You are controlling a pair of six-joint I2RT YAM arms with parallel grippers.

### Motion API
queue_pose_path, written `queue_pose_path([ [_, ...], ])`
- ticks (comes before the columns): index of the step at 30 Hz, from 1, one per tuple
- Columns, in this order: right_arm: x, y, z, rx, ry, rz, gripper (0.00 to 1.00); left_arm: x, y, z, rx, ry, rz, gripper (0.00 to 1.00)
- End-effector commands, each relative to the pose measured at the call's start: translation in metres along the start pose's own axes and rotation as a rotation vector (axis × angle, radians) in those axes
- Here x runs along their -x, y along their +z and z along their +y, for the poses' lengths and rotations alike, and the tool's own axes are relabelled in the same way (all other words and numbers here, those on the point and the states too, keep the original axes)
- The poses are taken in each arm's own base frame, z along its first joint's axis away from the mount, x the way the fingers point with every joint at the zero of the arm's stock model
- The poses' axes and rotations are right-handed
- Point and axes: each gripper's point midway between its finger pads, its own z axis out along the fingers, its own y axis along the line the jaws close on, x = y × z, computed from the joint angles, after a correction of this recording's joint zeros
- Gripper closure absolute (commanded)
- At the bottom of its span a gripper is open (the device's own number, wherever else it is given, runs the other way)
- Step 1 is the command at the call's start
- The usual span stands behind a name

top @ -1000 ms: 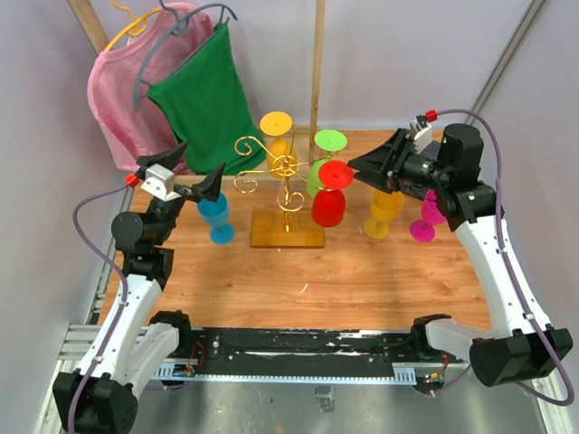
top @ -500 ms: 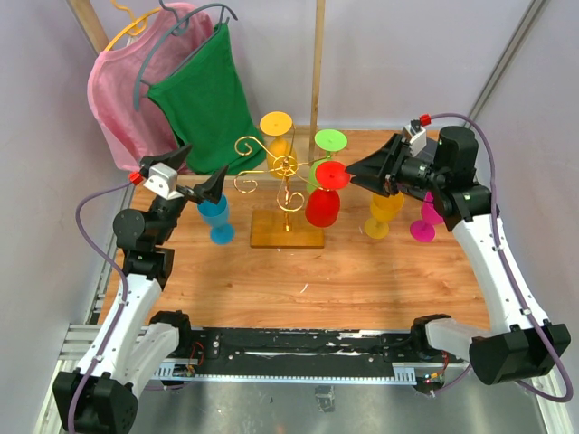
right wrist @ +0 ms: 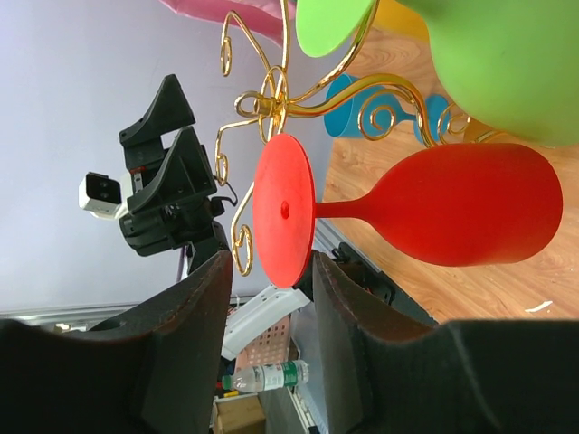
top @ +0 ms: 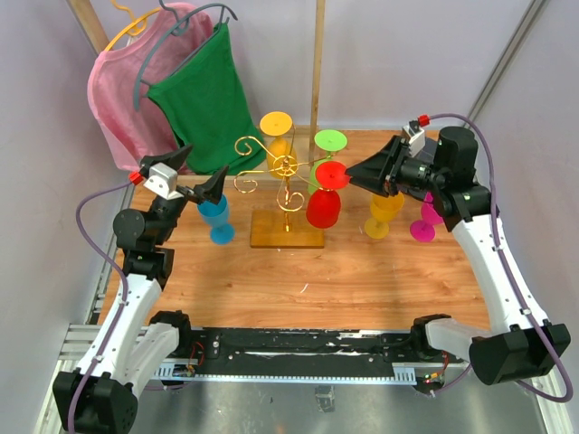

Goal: Take the wine glass off the wine glass rack
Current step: Pick up the wine glass from the wine rack.

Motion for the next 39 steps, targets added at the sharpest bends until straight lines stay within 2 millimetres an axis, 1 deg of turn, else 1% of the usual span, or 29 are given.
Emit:
queue_pose_path([
  [1,0.001,-0.001,-0.005,0.009,0.011,0.01,0.58,0.013,0.002,-0.003,-0.012,0.012,-0.03,0.01],
  [7,-0.001,0.001,-0.007,0.014,0.022,0.024,0.6,0.012,0.002,-0.003,-0.016,0.01,-0.026,0.01],
  [19,0.002,0.008,0.0,0.048,0.02,0.036,0.7,0.008,0.001,-0.003,-0.014,0.015,-0.019,0.01],
  [23,0.001,0.011,-0.001,0.048,0.023,0.049,0.73,0.007,0.001,-0.003,-0.015,0.016,-0.018,0.01],
  [25,-0.001,0.012,-0.001,0.049,0.023,0.055,0.81,0.007,0.001,-0.003,-0.016,0.018,-0.018,0.01],
  [27,-0.001,0.012,0.0,0.051,0.02,0.056,0.94,0.006,0.001,-0.003,-0.017,0.019,-0.015,0.01],
  [28,-0.001,0.011,0.0,0.051,0.02,0.056,0.99,0.006,0.001,-0.003,-0.018,0.018,-0.016,0.01],
  [39,-0.004,0.006,0.008,0.067,0.012,0.052,0.99,0.003,0.001,-0.004,-0.025,0.014,-0.008,0.01],
])
